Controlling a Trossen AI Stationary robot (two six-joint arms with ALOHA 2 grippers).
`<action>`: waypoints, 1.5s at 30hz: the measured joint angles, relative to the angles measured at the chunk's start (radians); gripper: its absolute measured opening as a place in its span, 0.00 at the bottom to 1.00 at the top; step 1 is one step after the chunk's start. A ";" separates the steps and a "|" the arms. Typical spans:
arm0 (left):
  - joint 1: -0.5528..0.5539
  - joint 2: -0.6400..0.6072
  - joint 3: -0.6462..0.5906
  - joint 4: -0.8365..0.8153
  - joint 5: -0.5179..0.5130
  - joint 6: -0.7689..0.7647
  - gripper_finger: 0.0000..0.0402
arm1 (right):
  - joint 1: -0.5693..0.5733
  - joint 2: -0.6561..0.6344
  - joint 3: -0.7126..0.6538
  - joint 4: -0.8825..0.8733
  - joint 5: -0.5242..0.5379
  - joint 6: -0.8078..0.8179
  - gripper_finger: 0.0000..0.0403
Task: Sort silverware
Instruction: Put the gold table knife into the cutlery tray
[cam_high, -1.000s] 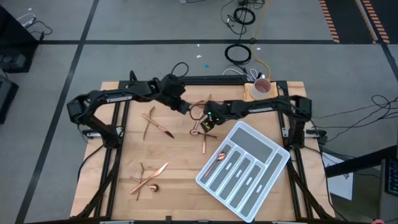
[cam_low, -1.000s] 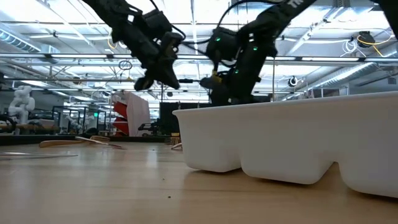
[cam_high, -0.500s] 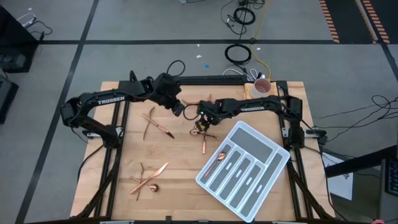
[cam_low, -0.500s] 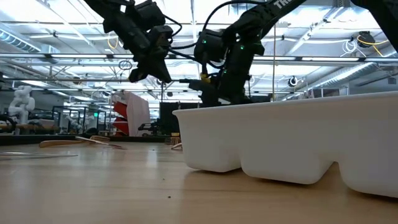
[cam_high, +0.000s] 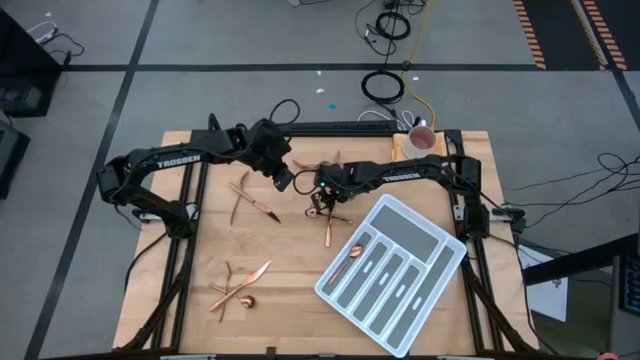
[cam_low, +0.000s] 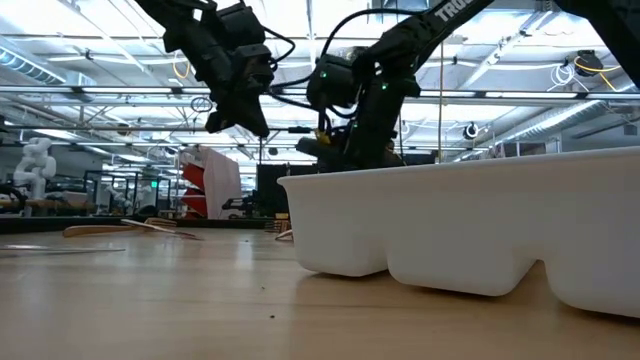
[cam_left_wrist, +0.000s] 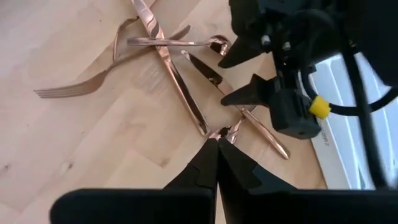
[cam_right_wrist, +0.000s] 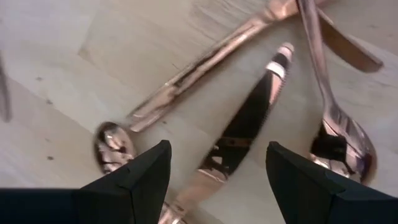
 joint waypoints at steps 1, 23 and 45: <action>0.000 0.000 0.000 0.000 -0.001 0.004 0.02 | 0.000 0.004 0.000 0.005 -0.003 0.001 0.61; 0.000 0.000 0.000 -0.008 -0.041 0.108 0.02 | -0.006 0.064 0.001 0.006 -0.024 0.085 0.03; 0.000 0.000 0.000 -0.009 -0.055 0.131 0.02 | 0.024 0.027 0.064 0.006 0.037 0.047 0.00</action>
